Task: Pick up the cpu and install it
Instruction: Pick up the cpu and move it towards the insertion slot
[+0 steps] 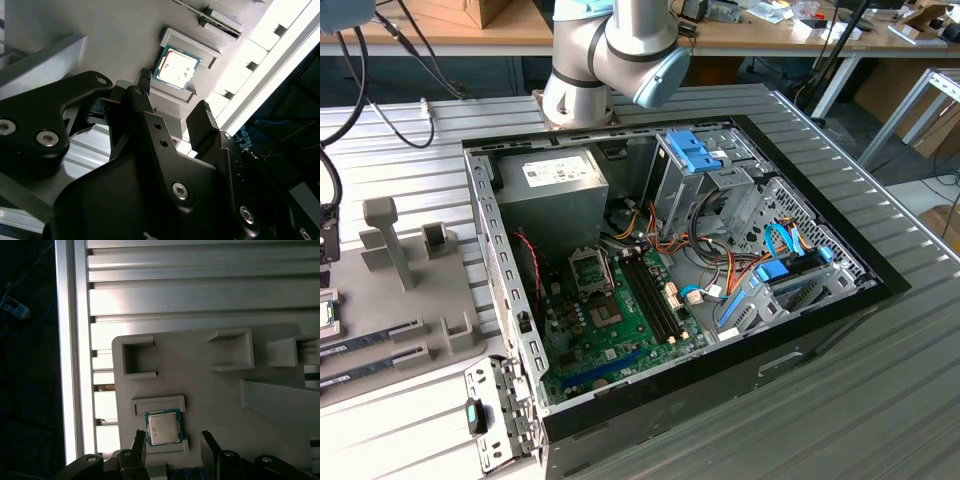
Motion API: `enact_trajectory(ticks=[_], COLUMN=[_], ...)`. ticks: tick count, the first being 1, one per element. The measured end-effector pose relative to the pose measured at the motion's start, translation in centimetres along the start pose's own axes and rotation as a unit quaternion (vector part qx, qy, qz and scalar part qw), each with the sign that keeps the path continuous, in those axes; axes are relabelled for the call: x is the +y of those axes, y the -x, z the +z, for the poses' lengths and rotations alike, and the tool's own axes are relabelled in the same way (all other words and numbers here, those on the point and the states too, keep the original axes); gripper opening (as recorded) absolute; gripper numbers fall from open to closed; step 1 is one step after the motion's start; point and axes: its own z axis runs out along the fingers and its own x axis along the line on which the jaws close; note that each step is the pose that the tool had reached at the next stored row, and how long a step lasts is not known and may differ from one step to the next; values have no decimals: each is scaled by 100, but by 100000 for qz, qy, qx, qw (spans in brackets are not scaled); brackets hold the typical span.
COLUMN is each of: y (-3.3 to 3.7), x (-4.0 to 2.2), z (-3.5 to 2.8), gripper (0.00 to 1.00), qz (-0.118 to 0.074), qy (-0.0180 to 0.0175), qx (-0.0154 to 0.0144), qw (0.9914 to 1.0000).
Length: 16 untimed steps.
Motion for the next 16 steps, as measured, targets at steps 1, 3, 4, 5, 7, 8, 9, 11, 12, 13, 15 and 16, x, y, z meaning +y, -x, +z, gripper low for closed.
enact_trajectory(ticks=[1,3,4,5,7,8,9,11,12,13,15,16], y=[0,0,0,0,0,0,-1,-1,-1,-1,-1,-1], x=[0,0,0,0,0,0,0,0,0,0,0,0], z=[1,4,6,8,12,14,17,22,25,27,32,35], gripper=[56,56,56,56,56,56,56,56,56,56,56,56], qz=[-13,-22,-24,-23,-22,-24,-23,-24,-23,-24,-24,-25], qy=[-2,1,2,4,3,-1,-1,1,2,3,-1,0], qx=[3,-1,1,-3,-1,2,2,0,-2,-4,2,2], qw=[100000,100000,100000,100000,100000,100000,100000,100000,100000,100000,100000,100000])
